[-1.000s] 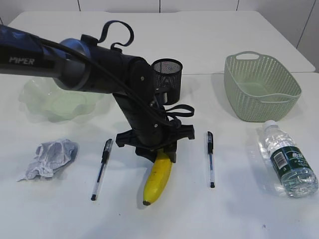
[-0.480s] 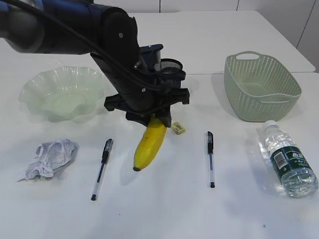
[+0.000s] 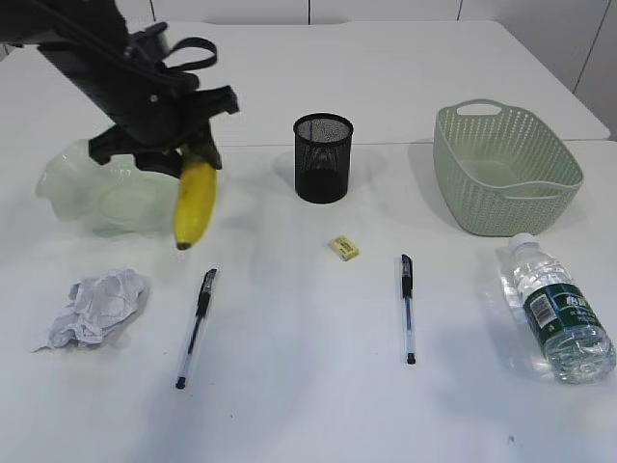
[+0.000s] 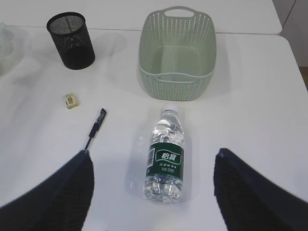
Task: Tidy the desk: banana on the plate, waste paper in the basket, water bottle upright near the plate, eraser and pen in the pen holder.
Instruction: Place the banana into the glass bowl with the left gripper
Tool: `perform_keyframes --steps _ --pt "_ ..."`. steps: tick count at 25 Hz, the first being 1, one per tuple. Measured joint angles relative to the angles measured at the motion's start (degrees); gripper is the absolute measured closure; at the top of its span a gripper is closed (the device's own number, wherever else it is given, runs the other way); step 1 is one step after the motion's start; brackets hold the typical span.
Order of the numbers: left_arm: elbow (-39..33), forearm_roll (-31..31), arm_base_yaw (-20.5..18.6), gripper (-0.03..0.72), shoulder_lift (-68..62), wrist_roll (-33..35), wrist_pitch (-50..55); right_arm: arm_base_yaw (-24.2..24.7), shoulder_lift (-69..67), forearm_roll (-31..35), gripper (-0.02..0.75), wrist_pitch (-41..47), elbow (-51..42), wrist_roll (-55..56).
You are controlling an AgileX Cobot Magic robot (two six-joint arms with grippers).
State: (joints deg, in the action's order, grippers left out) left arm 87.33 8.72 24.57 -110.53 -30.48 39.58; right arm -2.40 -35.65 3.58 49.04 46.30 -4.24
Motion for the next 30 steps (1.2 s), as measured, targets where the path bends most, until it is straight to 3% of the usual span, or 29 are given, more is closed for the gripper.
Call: perform_keyframes --steps 6,12,22,30 --pt "0.0 3.6 -9.4 0.419 0.0 0.0 -6.3 0.0 0.0 0.0 0.158 0.0 0.0 0.0" --pt "0.6 8.5 -14.8 0.419 -0.9 0.0 -10.6 0.0 0.0 0.0 0.158 0.0 0.0 0.0" --pt "15.2 11.2 -16.1 0.419 -12.4 0.0 -7.3 0.0 -0.7 -0.3 0.158 0.0 0.0 0.0" --pt "18.8 11.5 -16.1 0.419 -17.9 0.0 -3.6 0.0 -0.7 -0.3 0.158 0.0 0.0 0.0"
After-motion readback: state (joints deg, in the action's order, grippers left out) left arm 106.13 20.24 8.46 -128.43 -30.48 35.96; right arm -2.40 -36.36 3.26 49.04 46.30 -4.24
